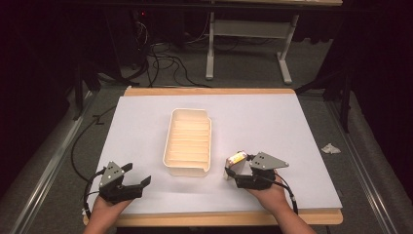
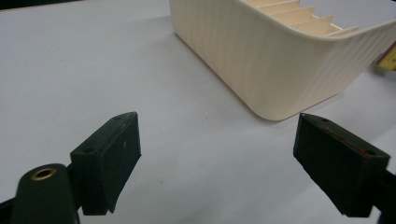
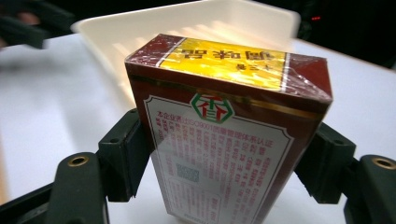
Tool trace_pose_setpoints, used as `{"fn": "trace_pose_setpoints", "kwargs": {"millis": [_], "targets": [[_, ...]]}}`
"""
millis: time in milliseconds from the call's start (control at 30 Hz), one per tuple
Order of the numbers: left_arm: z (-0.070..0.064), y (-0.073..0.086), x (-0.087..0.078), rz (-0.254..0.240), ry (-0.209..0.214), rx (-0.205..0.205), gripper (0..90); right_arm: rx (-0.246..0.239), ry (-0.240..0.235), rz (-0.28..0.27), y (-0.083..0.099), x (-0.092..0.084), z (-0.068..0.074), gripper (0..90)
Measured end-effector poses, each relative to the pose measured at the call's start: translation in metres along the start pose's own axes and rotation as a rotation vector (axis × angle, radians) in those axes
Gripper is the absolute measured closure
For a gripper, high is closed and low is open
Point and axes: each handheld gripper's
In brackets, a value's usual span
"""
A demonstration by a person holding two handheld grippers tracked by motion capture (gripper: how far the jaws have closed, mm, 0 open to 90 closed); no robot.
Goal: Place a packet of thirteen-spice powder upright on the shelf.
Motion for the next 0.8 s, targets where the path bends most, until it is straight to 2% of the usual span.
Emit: {"fn": "trace_pose_setpoints", "kwargs": {"millis": [100,233,333,467,667,800], "targets": [[0.000,0.000,0.000,0.002,0.000,-0.001,15.7,0.004,0.083,-0.013,0.000,-0.005,-0.009,28.3],[0.000,0.001,0.000,0.006,0.002,0.002,15.7,0.011,0.165,-0.011,0.002,-0.010,-0.020,28.3],[0.000,0.000,0.000,0.007,0.002,0.002,15.7,0.050,0.235,-0.001,0.004,-0.012,-0.028,28.4],[0.000,0.000,0.000,0.007,0.002,0.002,15.8,0.073,0.311,0.016,0.006,-0.014,-0.033,28.3],[0.000,0.000,0.000,0.007,0.003,0.003,15.8,0.102,0.394,0.021,0.007,-0.016,-0.038,28.3],[0.000,0.000,0.000,0.006,0.004,0.002,15.7,0.130,0.406,0.042,0.010,-0.014,-0.041,28.3]]}}
Point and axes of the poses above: each handheld gripper's, and its own axes: x roughly forward along the jaws, y roughly out of its underside, z roughly to its left, and after that the axes turned 2 degrees about -z, right-handed
